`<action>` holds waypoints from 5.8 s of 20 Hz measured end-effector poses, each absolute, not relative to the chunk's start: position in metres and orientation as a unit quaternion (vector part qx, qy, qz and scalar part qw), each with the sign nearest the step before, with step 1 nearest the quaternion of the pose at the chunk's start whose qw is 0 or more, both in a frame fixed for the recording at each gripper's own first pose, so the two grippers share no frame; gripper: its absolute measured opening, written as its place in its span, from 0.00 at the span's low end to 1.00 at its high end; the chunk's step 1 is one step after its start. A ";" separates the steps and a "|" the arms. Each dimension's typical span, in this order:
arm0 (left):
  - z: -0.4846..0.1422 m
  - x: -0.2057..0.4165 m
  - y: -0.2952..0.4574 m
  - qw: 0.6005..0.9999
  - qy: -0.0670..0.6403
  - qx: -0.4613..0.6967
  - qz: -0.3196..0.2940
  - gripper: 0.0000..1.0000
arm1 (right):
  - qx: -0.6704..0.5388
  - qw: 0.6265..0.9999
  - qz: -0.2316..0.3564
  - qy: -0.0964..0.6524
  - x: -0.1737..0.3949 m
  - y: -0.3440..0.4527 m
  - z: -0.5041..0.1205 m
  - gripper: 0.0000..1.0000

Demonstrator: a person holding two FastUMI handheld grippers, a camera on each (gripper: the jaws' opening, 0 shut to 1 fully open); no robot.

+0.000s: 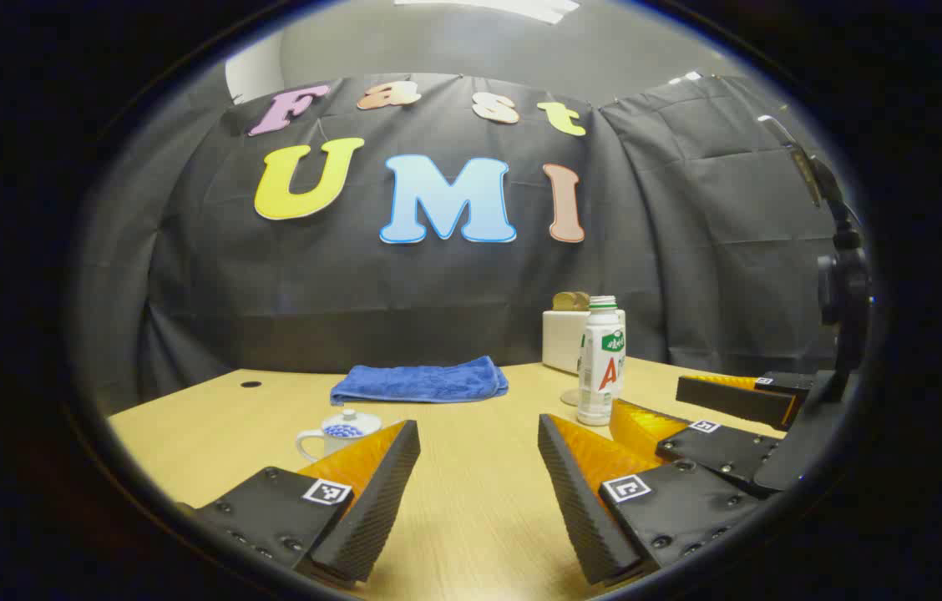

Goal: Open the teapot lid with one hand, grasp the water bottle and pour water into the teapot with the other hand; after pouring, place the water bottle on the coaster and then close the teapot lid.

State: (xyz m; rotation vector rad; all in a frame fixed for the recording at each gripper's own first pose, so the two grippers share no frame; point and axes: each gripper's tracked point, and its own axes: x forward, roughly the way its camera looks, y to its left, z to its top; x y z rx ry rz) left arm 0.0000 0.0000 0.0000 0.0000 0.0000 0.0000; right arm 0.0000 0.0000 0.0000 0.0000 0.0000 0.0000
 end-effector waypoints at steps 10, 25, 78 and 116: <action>0.000 -0.001 0.015 0.999 0.003 0.001 0.054 0.23 | -0.001 0.999 0.033 -0.001 -0.003 0.013 0.002 0.20; -0.001 0.001 0.019 0.998 0.001 -0.001 0.058 1.00 | -0.003 0.999 0.050 0.003 0.001 0.012 -0.001 0.98; 0.054 0.067 0.122 0.995 -0.068 -0.003 0.073 0.16 | -0.023 0.999 0.001 0.028 0.137 -0.064 0.011 0.98; 0.036 -0.107 0.048 0.997 -0.036 -0.018 -0.061 0.16 | -0.279 0.952 0.100 0.074 0.128 0.037 0.010 0.74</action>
